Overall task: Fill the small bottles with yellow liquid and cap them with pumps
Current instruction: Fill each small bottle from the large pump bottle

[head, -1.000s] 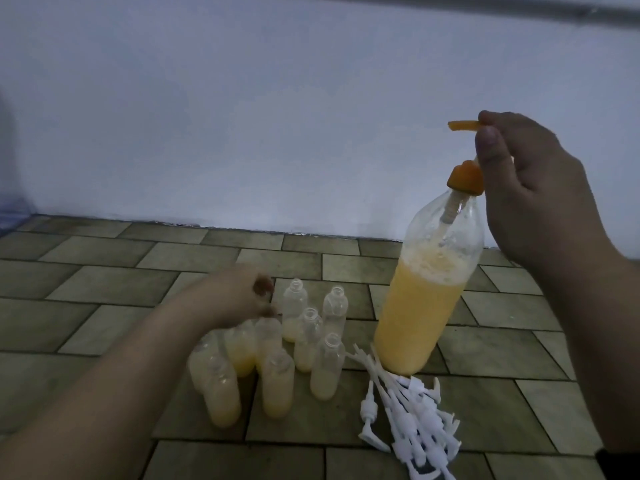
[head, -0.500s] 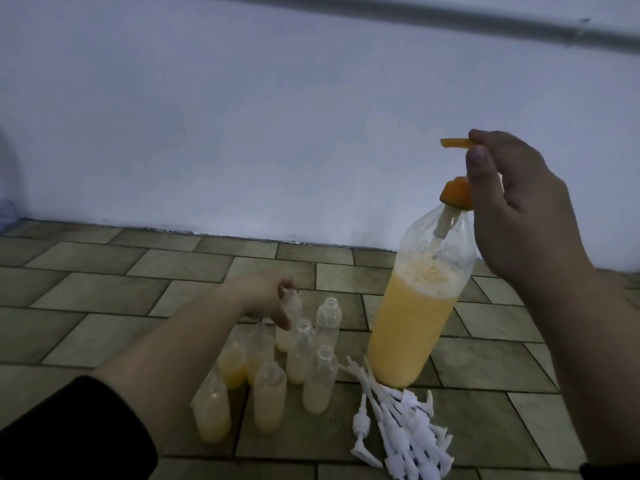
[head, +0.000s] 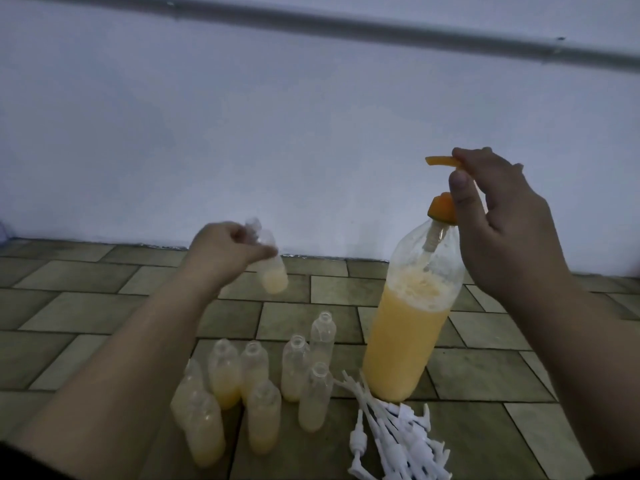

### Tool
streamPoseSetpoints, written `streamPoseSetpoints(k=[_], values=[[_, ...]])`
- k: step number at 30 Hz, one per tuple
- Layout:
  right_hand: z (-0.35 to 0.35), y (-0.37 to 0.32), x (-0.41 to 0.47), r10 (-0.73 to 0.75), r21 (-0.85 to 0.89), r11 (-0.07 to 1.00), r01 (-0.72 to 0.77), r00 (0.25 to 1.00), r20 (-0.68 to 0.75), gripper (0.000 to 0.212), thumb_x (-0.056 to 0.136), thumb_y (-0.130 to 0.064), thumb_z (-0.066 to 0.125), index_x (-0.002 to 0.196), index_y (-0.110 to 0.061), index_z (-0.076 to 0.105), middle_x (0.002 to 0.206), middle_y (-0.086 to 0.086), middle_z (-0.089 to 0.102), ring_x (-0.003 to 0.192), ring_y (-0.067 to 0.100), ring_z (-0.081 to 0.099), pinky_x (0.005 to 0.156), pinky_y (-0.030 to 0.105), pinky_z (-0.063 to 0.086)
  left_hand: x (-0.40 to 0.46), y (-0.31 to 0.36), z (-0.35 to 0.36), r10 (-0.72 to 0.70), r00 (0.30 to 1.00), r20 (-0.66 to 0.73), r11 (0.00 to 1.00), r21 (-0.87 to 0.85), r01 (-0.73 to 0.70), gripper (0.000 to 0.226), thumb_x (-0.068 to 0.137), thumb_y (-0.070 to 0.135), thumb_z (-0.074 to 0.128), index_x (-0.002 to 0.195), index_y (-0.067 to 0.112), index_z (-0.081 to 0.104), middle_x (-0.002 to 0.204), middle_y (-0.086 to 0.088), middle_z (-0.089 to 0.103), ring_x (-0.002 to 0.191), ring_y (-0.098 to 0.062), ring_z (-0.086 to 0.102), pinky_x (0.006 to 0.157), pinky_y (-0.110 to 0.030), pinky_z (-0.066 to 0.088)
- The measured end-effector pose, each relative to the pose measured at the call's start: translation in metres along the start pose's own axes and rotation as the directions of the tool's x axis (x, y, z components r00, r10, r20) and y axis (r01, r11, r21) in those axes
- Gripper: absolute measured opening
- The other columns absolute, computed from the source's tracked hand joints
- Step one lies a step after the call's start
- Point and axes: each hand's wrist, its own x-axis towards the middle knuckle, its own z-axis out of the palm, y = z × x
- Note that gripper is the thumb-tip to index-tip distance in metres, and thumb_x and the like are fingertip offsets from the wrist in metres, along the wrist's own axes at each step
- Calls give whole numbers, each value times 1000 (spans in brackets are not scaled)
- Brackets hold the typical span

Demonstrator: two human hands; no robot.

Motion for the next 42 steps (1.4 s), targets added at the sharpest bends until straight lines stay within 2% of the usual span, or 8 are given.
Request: streamPoseSetpoints(k=[3, 7, 11, 14, 26, 32, 38, 42], values=[[1, 2, 1, -7, -11, 1000, 7, 1000, 0, 51, 98, -45, 28, 136, -18, 47, 141, -2, 47, 136, 19, 36, 116, 43, 21, -12, 38, 5, 110, 994, -24, 917, -384, -110, 30, 75, 24, 76, 102, 13, 67, 97, 1, 69, 90, -10, 64, 77, -23, 49], [4, 3, 1, 6, -5, 1000, -6, 1000, 1, 50, 97, -44, 28, 137, -19, 46, 141, -3, 46, 138, 14, 32, 113, 18, 5, -24, 74, 34, 227, 969, 102, 770, -628, -114, 31, 80, 24, 72, 107, 11, 66, 104, -4, 68, 99, -20, 65, 94, -44, 51], [4, 1, 0, 2, -9, 1000, -2, 1000, -4, 50, 97, -44, 28, 136, -19, 46, 141, -2, 46, 134, 13, 35, 115, 23, 9, -30, 94, 58, 398, 911, 108, 891, -283, -355, 33, 79, 31, 72, 108, 18, 63, 103, 3, 64, 85, -10, 62, 77, -25, 54], [4, 1, 0, -4, -25, 1000, 4, 1000, -5, 51, 96, -44, 26, 136, -18, 46, 141, 0, 47, 135, 18, 37, 116, 29, 12, -34, 102, 62, 512, 856, 74, 856, -125, -501, 36, 80, 34, 70, 113, 23, 60, 105, 9, 61, 89, -10, 56, 74, -19, 46], [5, -1, -1, -10, -28, 1000, 10, 1000, -6, 53, 96, -48, 25, 137, -21, 45, 143, -1, 45, 136, 19, 35, 117, 34, 16, -38, 119, 60, 651, 756, 60, 748, 116, -653, 43, 84, 39, 65, 122, 23, 54, 110, 7, 58, 93, -8, 55, 80, -23, 49], [14, 3, -2, -30, -28, 999, 28, 996, -90, 48, 97, -46, 32, 129, -15, 50, 132, 1, 52, 125, 17, 44, 114, 46, 25, -36, 128, 60, 726, 683, 83, 621, 346, -703, 48, 88, 42, 60, 131, 24, 49, 126, 6, 56, 104, -11, 55, 81, -16, 34], [22, 12, -12, -18, -19, 1000, 16, 996, -85, 45, 97, -42, 31, 131, -17, 48, 137, -3, 49, 136, 0, 22, 114, 14, -3, -38, 122, 65, 703, 696, 150, 615, 363, -700, 49, 86, 41, 62, 130, 23, 50, 123, 7, 59, 96, -8, 53, 80, -18, 38], [13, 8, -3, -72, -18, 997, 71, 995, -62, 51, 97, -48, 25, 132, -20, 49, 135, -12, 45, 126, -21, 4, 112, 20, -2, -36, 130, 53, 694, 704, 154, 621, 367, -693, 47, 85, 44, 62, 127, 25, 51, 118, 9, 60, 89, -5, 48, 76, -19, 38]])
